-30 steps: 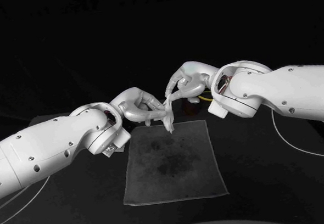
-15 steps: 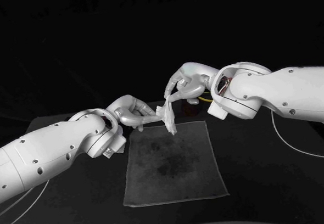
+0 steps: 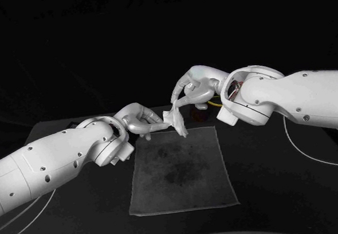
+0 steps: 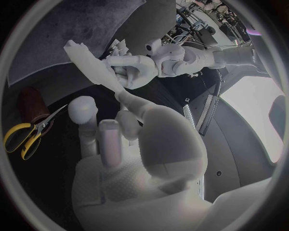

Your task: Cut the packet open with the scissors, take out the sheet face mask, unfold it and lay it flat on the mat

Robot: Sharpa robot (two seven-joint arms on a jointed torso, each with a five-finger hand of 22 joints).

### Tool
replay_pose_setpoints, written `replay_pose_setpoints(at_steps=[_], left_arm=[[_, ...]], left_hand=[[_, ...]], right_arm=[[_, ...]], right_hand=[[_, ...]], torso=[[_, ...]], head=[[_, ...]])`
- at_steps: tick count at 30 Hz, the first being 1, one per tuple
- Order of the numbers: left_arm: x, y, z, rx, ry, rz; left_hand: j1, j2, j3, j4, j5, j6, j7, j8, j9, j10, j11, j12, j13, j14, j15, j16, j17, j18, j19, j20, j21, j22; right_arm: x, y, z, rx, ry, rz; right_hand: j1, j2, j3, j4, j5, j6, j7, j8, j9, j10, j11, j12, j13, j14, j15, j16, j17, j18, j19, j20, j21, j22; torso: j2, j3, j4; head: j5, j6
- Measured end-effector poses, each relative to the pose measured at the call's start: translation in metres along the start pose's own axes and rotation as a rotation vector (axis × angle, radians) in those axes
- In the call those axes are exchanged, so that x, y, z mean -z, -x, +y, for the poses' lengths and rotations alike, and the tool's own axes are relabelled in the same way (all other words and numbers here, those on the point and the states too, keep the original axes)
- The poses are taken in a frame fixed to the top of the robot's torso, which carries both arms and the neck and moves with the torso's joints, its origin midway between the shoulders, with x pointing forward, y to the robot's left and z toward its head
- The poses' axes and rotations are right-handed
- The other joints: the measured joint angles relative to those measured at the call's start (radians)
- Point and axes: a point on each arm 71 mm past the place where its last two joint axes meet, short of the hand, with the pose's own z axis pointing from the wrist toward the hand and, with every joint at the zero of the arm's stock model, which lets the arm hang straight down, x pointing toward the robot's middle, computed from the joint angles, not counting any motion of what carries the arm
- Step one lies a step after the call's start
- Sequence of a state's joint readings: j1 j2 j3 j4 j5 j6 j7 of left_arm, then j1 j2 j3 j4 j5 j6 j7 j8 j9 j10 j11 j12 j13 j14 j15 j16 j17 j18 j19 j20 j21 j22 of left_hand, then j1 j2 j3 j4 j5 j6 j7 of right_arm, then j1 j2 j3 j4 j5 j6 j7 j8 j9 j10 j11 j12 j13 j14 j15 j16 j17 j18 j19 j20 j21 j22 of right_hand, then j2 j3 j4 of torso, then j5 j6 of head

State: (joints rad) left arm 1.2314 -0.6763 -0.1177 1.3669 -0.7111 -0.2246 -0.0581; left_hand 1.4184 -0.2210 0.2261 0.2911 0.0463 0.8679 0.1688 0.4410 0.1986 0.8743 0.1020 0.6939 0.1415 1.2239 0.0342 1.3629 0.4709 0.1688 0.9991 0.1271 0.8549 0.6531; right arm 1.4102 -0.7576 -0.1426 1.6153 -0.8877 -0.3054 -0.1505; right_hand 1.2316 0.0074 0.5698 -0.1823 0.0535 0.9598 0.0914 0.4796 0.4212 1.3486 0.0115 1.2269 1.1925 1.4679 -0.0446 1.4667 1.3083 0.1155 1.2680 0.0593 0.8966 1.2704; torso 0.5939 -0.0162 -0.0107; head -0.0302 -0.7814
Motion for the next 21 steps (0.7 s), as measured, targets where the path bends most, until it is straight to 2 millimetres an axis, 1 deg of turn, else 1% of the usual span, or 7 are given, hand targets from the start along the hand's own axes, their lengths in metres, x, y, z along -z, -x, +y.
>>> replay_pose_setpoints(at_steps=[2, 6, 9, 13, 16, 18, 21], left_arm=[[-0.0005, -0.001, -0.0002, 0.006, 0.002, 0.003], [-0.002, -0.0036, -0.0017, 0.021, 0.002, 0.01], [-0.0028, -0.0052, -0.0026, 0.043, 0.0, 0.016], [-0.0031, -0.0062, -0.0033, 0.077, -0.006, 0.024], [-0.0031, -0.0068, -0.004, 0.111, -0.015, 0.032], [-0.0031, -0.0071, -0.0044, 0.133, -0.022, 0.038], [-0.0029, -0.0073, -0.0049, 0.156, -0.03, 0.044]], left_hand=[[0.0, 0.001, -0.002, -0.002, 0.0, 0.0, 0.0, 0.009, 0.002, 0.0, 0.0, 0.0, 0.0, 0.0, 0.0, -0.002, -0.001, 0.0, 0.0, 0.0, 0.0, -0.001], [0.012, 0.025, -0.007, -0.001, 0.0, -0.005, -0.005, 0.016, 0.006, 0.004, -0.004, 0.0, -0.001, 0.0, 0.0, -0.004, -0.005, 0.0, 0.0, 0.0, -0.002, -0.002], [0.032, 0.053, 0.005, -0.004, 0.0, 0.0, -0.009, 0.024, 0.008, 0.006, -0.005, -0.004, -0.004, -0.005, -0.005, -0.009, -0.019, 0.0, 0.0, 0.0, -0.005, -0.003], [0.046, 0.067, 0.021, -0.005, 0.0, -0.002, -0.015, 0.024, 0.008, 0.007, -0.007, -0.01, -0.008, -0.012, -0.011, -0.015, -0.037, 0.0, 0.0, 0.0, -0.009, -0.005], [0.073, 0.093, 0.051, -0.011, 0.0, 0.017, -0.034, 0.035, 0.009, 0.016, -0.015, -0.016, -0.013, -0.024, -0.012, -0.015, -0.044, 0.0, -0.004, -0.004, -0.013, -0.005], [0.113, 0.113, 0.087, -0.023, 0.0, 0.041, -0.046, 0.047, 0.013, 0.025, -0.025, -0.024, -0.018, -0.029, -0.018, -0.015, -0.044, -0.001, -0.006, -0.006, -0.013, -0.005], [0.158, 0.126, 0.141, -0.052, 0.0, 0.079, -0.049, 0.067, 0.018, 0.054, -0.032, -0.035, -0.024, -0.027, -0.027, -0.015, -0.03, -0.001, -0.011, -0.011, -0.005, 0.003]], right_arm=[[0.0001, -0.0001, 0.0001, -0.001, 0.001, 0.0], [0.0002, -0.0003, 0.0002, -0.002, 0.003, 0.001], [0.0002, -0.0002, 0.0002, -0.003, 0.004, 0.001], [-0.0002, -0.0001, -0.0001, -0.003, 0.004, 0.001], [-0.0008, -0.0004, -0.0006, -0.004, 0.003, 0.001], [-0.0011, -0.0006, -0.0011, -0.004, 0.002, 0.001], [-0.0012, -0.0007, -0.0018, -0.005, 0.0, 0.001]], right_hand=[[0.0, 0.0, 0.0, 0.0, 0.0, 0.003, 0.003, 0.0, 0.0, -0.001, 0.001, 0.0, 0.0, 0.0, 0.0, 0.0, 0.0, 0.0, 0.0, 0.0, 0.004, 0.0], [0.0, 0.0, 0.0, 0.0, -0.001, 0.003, 0.003, 0.0, -0.001, 0.001, -0.001, 0.0, 0.0, 0.0, 0.0, 0.0, 0.0, 0.0, 0.0, 0.0, 0.004, 0.0], [0.0, 0.0, 0.0, 0.0, -0.002, 0.003, 0.003, 0.0, -0.001, 0.001, -0.001, 0.0, 0.0, 0.0, 0.0, 0.0, 0.0, 0.0, 0.0, 0.0, 0.004, 0.0], [0.0, 0.0, 0.0, 0.0, -0.002, 0.003, 0.003, 0.0, -0.001, 0.002, -0.002, 0.0, -0.001, 0.0, 0.0, 0.0, 0.0, 0.0, 0.0, 0.0, 0.004, -0.001], [0.0, 0.0, 0.0, 0.0, -0.002, 0.003, 0.003, 0.0, -0.001, 0.002, -0.003, -0.001, -0.001, 0.0, 0.0, 0.0, 0.0, -0.001, 0.0, 0.0, 0.004, -0.001], [0.0, 0.0, 0.0, 0.0, -0.002, 0.003, 0.003, 0.0, -0.001, 0.002, -0.003, -0.001, -0.001, 0.0, 0.0, 0.0, 0.0, -0.001, 0.0, 0.0, 0.004, 0.0], [0.0, 0.0, 0.0, 0.0, -0.002, 0.003, 0.003, -0.001, -0.001, 0.002, -0.002, -0.002, 0.0, 0.0, 0.0, 0.0, -0.001, -0.001, 0.0, 0.0, 0.003, 0.0]], torso=[[0.0, 0.0, 0.0], [0.0, 0.0, -0.0002], [0.0, -0.0001, -0.0003], [0.0, 0.0, -0.0003], [0.0, 0.0, -0.0003], [0.0, 0.0, -0.0003], [0.0, 0.0, -0.0002]], head=[[0.0, 0.0], [0.0, 0.0], [0.0, 0.0], [-0.001, 0.0], [-0.002, -0.001], [-0.002, -0.002], [-0.002, -0.004]])
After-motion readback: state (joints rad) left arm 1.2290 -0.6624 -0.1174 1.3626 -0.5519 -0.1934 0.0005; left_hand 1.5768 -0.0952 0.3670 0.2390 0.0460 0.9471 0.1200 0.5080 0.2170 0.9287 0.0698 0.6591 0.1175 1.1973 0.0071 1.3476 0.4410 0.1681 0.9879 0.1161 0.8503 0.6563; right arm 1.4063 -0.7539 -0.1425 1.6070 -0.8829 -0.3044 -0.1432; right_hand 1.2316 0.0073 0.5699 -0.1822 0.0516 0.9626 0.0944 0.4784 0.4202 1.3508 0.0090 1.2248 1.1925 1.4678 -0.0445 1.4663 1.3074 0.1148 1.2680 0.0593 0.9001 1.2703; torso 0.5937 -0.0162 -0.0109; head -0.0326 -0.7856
